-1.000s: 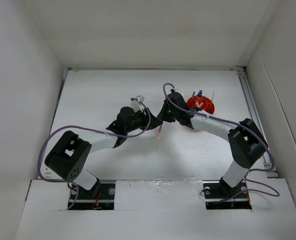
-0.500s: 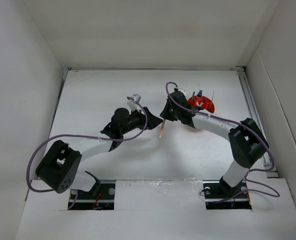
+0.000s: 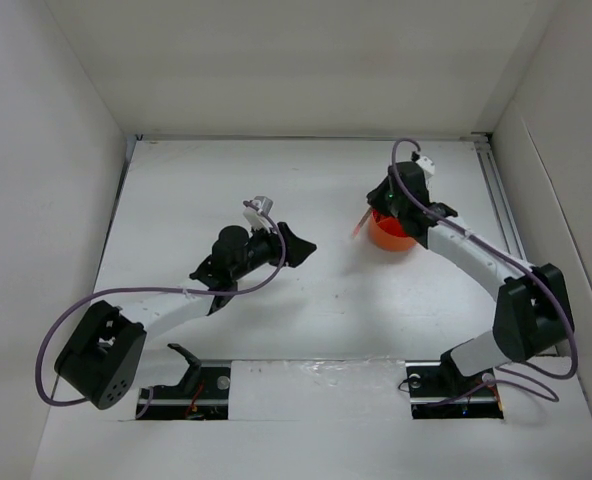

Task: Sort the stationery into containers
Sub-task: Place the stationery into the container

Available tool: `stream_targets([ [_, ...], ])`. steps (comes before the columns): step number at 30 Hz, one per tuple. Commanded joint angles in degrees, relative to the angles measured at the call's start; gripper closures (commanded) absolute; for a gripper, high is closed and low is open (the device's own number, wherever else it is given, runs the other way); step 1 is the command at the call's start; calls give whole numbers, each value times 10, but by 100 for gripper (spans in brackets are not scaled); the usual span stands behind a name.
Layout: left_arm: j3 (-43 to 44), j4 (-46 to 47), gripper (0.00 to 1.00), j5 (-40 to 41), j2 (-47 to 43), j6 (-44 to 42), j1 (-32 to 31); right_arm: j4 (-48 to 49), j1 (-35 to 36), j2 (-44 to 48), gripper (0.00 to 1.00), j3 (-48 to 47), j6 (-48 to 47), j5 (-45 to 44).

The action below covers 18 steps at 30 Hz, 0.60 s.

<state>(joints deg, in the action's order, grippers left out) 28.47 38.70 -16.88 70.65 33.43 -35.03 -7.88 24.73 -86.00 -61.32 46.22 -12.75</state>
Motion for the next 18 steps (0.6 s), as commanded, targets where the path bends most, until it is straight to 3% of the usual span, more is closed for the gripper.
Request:
stream_targets([
  [1,-3,24,34,-31,-6,-16,8,6,-36,31,100,-18,14,-100],
  [10,-14,23,34,-85,-44,6,23,-33,-104,-75,100,-145,-34,-263],
  [18,-14,17,34,-90,-55,6,23,-66,-77,-182,100,-248,-73,-319],
])
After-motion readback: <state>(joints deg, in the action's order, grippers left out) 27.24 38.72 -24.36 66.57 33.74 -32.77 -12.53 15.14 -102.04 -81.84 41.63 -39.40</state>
